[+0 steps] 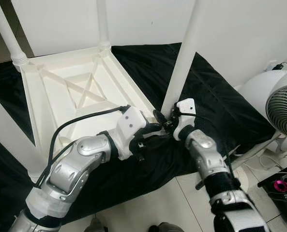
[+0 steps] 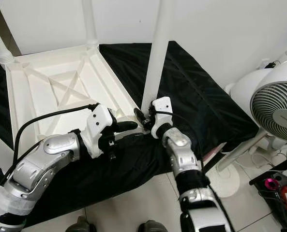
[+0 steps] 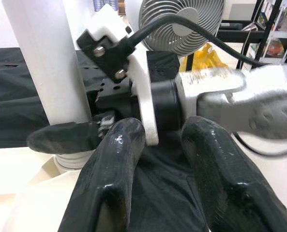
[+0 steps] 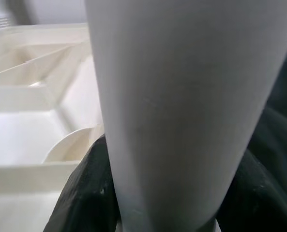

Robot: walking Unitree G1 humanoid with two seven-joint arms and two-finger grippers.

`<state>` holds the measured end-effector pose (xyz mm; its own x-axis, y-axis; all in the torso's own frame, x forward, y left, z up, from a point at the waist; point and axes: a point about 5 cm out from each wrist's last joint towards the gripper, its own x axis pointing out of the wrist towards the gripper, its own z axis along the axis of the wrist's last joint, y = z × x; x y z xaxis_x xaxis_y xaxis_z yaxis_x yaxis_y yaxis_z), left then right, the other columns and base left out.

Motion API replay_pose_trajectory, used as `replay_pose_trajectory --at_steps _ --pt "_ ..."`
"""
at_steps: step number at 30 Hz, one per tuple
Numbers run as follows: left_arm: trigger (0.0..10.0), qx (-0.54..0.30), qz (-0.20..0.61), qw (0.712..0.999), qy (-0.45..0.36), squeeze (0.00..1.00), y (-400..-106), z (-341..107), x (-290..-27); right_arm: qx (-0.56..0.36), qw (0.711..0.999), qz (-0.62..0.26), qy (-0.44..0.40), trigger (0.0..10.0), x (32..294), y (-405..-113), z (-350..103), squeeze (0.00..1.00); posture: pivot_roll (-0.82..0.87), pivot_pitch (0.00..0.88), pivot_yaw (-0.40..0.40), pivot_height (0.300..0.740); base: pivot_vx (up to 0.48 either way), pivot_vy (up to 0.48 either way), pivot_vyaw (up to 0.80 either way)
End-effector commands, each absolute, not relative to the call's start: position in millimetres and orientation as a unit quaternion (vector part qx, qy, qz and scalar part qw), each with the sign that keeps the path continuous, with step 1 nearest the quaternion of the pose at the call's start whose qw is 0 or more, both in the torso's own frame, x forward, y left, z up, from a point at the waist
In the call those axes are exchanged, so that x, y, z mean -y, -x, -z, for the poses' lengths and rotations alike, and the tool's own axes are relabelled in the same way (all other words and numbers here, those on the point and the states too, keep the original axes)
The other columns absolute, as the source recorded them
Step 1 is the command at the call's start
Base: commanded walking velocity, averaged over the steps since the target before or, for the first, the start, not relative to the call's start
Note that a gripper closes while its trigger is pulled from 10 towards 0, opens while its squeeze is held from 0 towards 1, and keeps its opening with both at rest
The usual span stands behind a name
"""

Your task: Building children table

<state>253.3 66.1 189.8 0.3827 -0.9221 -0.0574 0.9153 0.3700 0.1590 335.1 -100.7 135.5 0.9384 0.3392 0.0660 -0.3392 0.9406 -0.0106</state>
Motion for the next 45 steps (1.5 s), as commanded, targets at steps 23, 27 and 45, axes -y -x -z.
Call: replay_pose_trajectory --at_steps 23,27,45 --pt "10.0 0.019 0.561 0.824 -0.078 0.0 -254 -189 -65 0.025 0.992 -0.119 -0.025 10.0 83 -310 -137 1.0 -0.09 0.048 -0.047 0.74 0.0 0.0 0.0" --pt "10.0 0.019 0.561 0.824 -0.078 0.0 -253 -189 -65 0.036 0.989 -0.141 -0.009 10.0 99 -305 -136 1.0 -0.1 0.046 -0.048 0.74 0.0 0.0 0.0" --pt "10.0 0.02 0.566 0.82 -0.085 0.0 -255 -189 -65 0.02 0.945 -0.319 0.07 10.0 139 -323 -138 0.0 -0.09 0.02 -0.036 0.74 0.0 0.0 0.0"
